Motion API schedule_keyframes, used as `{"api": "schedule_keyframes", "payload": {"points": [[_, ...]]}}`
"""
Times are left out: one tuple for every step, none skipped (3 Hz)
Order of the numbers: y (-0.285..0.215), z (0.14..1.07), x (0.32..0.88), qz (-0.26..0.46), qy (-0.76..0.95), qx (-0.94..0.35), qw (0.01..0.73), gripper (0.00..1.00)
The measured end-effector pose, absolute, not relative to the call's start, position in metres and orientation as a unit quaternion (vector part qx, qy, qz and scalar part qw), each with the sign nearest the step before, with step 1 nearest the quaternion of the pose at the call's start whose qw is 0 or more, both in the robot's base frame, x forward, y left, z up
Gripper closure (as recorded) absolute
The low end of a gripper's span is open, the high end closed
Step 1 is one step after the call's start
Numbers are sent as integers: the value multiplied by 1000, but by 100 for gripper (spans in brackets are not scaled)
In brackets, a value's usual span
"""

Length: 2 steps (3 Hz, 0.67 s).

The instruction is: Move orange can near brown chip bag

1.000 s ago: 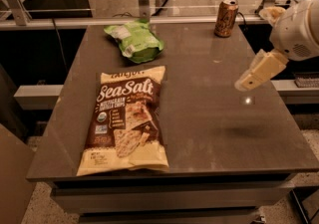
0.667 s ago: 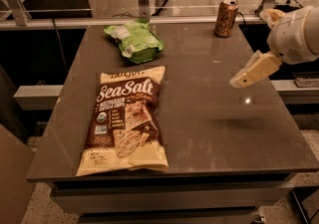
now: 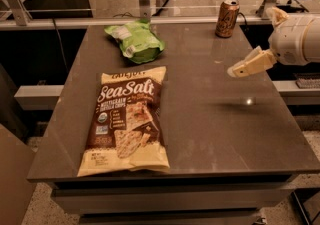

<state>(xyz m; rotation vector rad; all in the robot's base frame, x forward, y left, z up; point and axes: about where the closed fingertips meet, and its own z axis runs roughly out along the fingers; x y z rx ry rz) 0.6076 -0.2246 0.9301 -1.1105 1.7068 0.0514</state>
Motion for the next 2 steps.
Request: {"api": "schedule_keyframes", "payload": {"points": [[-234, 923, 624, 51, 705, -425, 565, 0], [-233, 918, 626, 60, 705, -419, 569, 0]]}}
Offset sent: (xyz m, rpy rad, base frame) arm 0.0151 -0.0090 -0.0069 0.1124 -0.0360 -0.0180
